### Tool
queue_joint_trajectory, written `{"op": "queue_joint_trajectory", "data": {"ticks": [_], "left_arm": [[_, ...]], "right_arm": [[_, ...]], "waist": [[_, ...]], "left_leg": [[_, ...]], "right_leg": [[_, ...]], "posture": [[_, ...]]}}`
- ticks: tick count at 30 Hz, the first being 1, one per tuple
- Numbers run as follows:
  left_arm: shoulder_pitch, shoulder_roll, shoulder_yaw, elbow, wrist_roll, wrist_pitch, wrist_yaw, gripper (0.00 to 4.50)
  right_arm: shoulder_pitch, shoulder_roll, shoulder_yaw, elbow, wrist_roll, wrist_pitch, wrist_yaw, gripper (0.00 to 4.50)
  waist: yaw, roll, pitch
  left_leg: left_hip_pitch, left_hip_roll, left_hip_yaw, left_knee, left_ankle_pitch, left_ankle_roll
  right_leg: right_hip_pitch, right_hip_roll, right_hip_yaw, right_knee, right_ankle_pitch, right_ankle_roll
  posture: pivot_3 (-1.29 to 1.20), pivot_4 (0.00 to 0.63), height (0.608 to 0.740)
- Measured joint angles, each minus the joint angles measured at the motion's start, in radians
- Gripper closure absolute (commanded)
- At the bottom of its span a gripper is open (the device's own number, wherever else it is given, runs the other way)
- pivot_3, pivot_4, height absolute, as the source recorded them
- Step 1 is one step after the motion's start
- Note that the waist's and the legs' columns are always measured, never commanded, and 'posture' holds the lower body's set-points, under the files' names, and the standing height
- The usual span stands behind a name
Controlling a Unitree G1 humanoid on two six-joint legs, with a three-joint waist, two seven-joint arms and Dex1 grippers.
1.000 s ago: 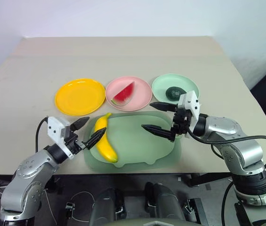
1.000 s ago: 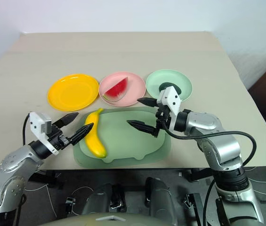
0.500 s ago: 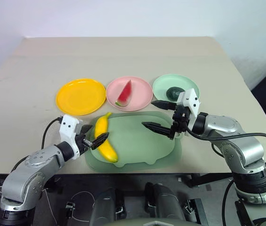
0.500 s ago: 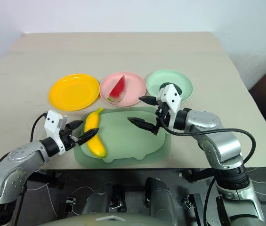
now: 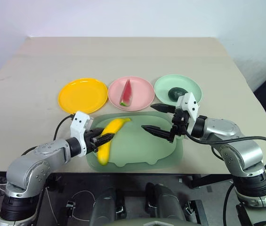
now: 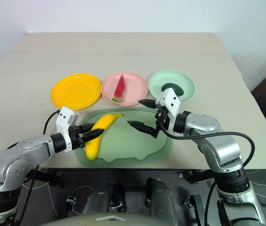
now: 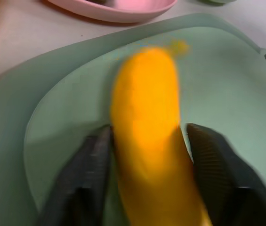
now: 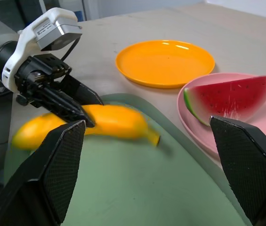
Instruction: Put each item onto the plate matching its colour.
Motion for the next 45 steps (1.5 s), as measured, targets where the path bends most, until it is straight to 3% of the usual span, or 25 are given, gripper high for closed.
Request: {"op": "queue_joint_trajectory", "data": {"ticks": [8, 16, 21, 25, 31, 38, 45], "left_arm": [[-0.055, 0.007, 0.019, 0.035, -0.015, 0.058, 0.01, 2.78], [-0.274, 0.149, 0.238, 0.113, -0.089, 0.161, 0.039, 2.8], [-0.374, 0.193, 0.237, 0.265, -0.03, 0.126, 0.045, 2.8], [-0.519, 0.187, 0.189, 0.484, 0.093, -0.004, 0.058, 2.8], [-0.563, 0.085, 0.08, 0.838, 0.261, -0.318, -0.037, 2.8], [-0.675, 0.024, 0.049, 1.165, 0.38, -0.574, -0.104, 2.8], [-0.687, -0.018, 0.039, 1.243, 0.43, -0.648, -0.172, 0.51]], "right_arm": [[0.007, -0.005, 0.0, 0.0, -0.008, -0.003, -0.012, 0.0], [0.015, -0.005, -0.002, 0.0, -0.001, -0.003, -0.021, 0.0], [0.012, 0.006, 0.0, 0.004, 0.004, -0.009, -0.022, 0.0], [-0.002, 0.026, 0.01, 0.011, 0.003, -0.021, -0.026, 0.0], [-0.012, 0.038, 0.022, 0.042, -0.015, -0.034, -0.036, 0.0], [-0.014, 0.038, 0.021, 0.049, -0.025, -0.039, -0.042, 0.0], [-0.008, 0.034, 0.021, 0.043, -0.024, -0.034, -0.057, 0.0]], "waist": [[0.0, 0.0, 0.0], [0.0, -0.001, 0.0], [0.002, -0.001, 0.0], [0.002, -0.001, 0.0], [-0.002, -0.001, 0.0], [-0.003, -0.002, 0.0], [-0.005, -0.002, 0.0]], "left_leg": [[0.001, 0.0, 0.0, 0.0, 0.0, 0.0], [0.0, 0.0, 0.0, 0.0, 0.0, 0.0], [0.0, 0.0, 0.0, 0.0, 0.001, -0.001], [0.0, -0.001, 0.0, 0.0, 0.001, -0.002], [0.0, -0.001, 0.001, 0.0, 0.001, -0.002], [-0.001, 0.0, 0.001, 0.001, 0.001, -0.001], [-0.001, 0.0, 0.001, 0.003, 0.001, -0.001]], "right_leg": [[0.001, 0.0, 0.0, 0.0, 0.0, 0.0], [0.0, 0.0, 0.0, 0.001, 0.001, 0.002], [0.0, 0.001, 0.0, 0.002, 0.002, 0.002], [0.0, 0.0, 0.0, 0.002, 0.002, 0.002], [-0.001, 0.0, 0.0, 0.003, 0.002, 0.003], [-0.002, 0.0, 0.0, 0.004, 0.002, 0.003], [-0.003, 0.0, 0.0, 0.006, 0.002, 0.004]], "posture": [[0.0, 0.15, 0.696], [0.0, 0.15, 0.696], [0.0, 0.15, 0.696], [0.0, 0.15, 0.696], [0.0, 0.15, 0.696], [0.0, 0.15, 0.696], [0.0, 0.15, 0.696]]}}
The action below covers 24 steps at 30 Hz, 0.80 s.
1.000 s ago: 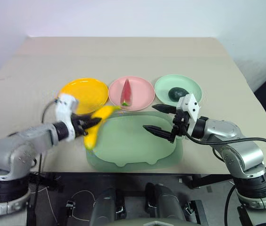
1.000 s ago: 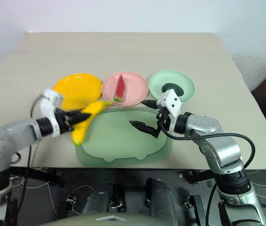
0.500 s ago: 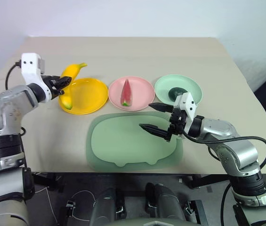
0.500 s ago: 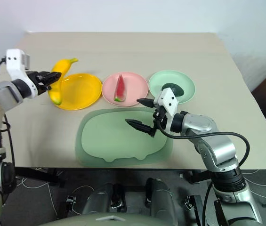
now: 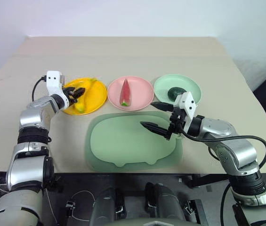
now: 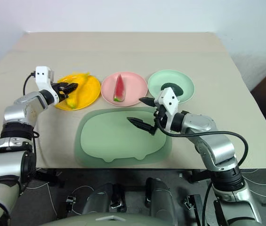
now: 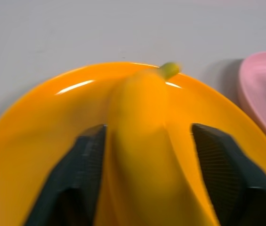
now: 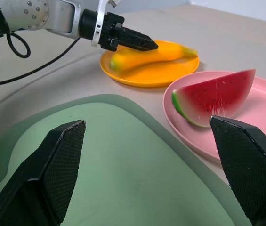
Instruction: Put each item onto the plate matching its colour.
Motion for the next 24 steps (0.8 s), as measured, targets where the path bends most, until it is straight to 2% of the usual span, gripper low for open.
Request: {"op": "queue_joint_trajectory", "data": {"ticks": [1, 2, 6, 11, 14, 18, 21, 24], "left_arm": [[0.0, 0.001, 0.002, -0.005, 0.001, 0.002, -0.005, 0.13], [0.0, 0.004, 0.004, -0.013, 0.001, 0.005, -0.007, 0.04], [0.009, 0.038, 0.009, -0.084, 0.001, 0.027, -0.009, 0.04], [0.083, 0.098, 0.056, -0.286, -0.037, 0.049, -0.058, 0.04], [0.181, 0.127, 0.098, -0.442, -0.09, 0.03, -0.142, 0.04], [0.397, 0.142, 0.186, -0.616, -0.203, -0.032, -0.315, 0.04], [0.538, 0.184, 0.21, -0.706, -0.258, -0.029, -0.428, 0.04], [0.612, 0.184, 0.224, -0.755, -0.269, -0.064, -0.465, 0.04]], "right_arm": [[0.0, -0.001, 0.0, -0.001, 0.0, 0.003, -0.001, 0.0], [0.0, -0.002, 0.0, -0.001, 0.0, 0.006, -0.002, 0.0], [0.0, -0.003, -0.001, -0.02, 0.001, 0.019, -0.013, 0.0], [0.0, -0.004, -0.003, -0.031, 0.012, 0.037, -0.024, 0.0], [0.001, -0.002, -0.005, -0.038, 0.016, 0.043, -0.03, 0.0], [0.013, 0.001, -0.015, -0.044, 0.044, 0.057, -0.038, 0.0], [0.027, 0.0, -0.024, -0.049, 0.06, 0.06, -0.037, 0.0], [0.045, -0.005, -0.031, -0.05, 0.082, 0.061, -0.019, 0.0]], "waist": [[0.0, 0.0, 0.0], [0.0, 0.0, 0.0], [0.0, 0.0, 0.0], [-0.001, 0.0, 0.0], [0.0, 0.0, 0.0], [-0.001, 0.0, 0.0], [0.001, 0.0, 0.0], [0.01, 0.0, 0.0]], "left_leg": [[0.0, 0.0, 0.0, 0.001, 0.0, 0.0], [0.0, 0.0, 0.0, 0.001, 0.0, 0.0], [-0.001, 0.001, -0.001, 0.006, -0.001, 0.001], [-0.002, 0.001, -0.002, 0.008, -0.001, 0.002], [-0.002, 0.001, -0.002, 0.009, -0.001, 0.002], [-0.002, 0.002, -0.002, 0.009, -0.002, 0.002], [-0.002, 0.002, -0.002, 0.009, -0.002, 0.002], [-0.002, 0.001, -0.002, 0.01, -0.003, 0.004]], "right_leg": [[0.0, 0.0, 0.0, 0.001, 0.0, 0.0], [0.0, 0.0, 0.0, 0.001, 0.0, 0.0], [-0.001, -0.001, 0.0, 0.007, -0.001, 0.001], [-0.001, -0.001, 0.0, 0.008, -0.001, 0.001], [-0.001, -0.001, 0.0, 0.008, -0.001, 0.0], [-0.001, -0.001, 0.0, 0.008, -0.002, -0.001], [-0.001, -0.002, 0.0, 0.007, -0.003, -0.002], [0.0, -0.002, 0.0, 0.005, -0.005, 0.0]], "posture": [[0.0, 0.15, 0.696], [0.0, 0.15, 0.696], [0.0, 0.15, 0.696], [0.0, 0.15, 0.696], [0.0, 0.15, 0.696], [0.0, 0.15, 0.696], [0.0, 0.15, 0.696], [0.0, 0.15, 0.696]]}}
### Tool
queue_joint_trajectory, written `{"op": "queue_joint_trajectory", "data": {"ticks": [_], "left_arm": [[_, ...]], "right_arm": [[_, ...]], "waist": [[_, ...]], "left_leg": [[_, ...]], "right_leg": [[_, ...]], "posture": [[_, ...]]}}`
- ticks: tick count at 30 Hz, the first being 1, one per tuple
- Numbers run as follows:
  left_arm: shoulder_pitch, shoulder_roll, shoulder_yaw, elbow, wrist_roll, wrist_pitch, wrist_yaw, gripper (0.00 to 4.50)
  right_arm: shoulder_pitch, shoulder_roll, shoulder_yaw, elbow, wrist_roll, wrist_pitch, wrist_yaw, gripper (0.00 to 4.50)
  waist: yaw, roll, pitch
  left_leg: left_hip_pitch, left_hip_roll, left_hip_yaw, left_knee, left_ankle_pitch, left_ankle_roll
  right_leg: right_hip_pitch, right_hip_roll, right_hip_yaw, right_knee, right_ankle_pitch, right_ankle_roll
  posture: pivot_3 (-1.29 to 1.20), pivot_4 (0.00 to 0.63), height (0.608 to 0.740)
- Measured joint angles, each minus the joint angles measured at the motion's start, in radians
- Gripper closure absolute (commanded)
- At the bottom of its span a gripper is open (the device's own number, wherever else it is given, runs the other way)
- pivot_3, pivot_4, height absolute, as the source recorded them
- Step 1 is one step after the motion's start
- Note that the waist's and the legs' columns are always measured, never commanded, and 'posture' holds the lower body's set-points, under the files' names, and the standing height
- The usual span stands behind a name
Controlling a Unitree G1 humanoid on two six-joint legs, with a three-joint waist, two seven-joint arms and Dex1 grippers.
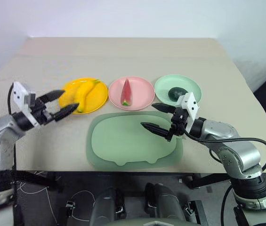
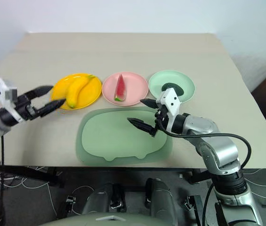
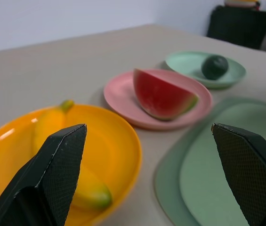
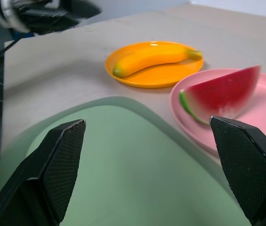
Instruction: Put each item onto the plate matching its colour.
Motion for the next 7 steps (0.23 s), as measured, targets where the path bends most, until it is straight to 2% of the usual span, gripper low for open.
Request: {"op": "queue_joint_trajectory", "data": {"ticks": [7], "left_arm": [[0.149, -0.085, -0.028, -0.072, 0.038, -0.176, -0.039, 0.04]], "right_arm": [[0.055, -0.047, -0.054, -0.001, 0.029, -0.009, 0.058, 0.0]], "waist": [[-0.006, 0.0, 0.0]], "left_leg": [[0.0, 0.0, 0.001, -0.001, -0.002, 0.003]], "right_leg": [[0.001, 0.0, 0.0, -0.005, 0.001, -0.001]], "posture": [[0.0, 0.15, 0.696]]}}
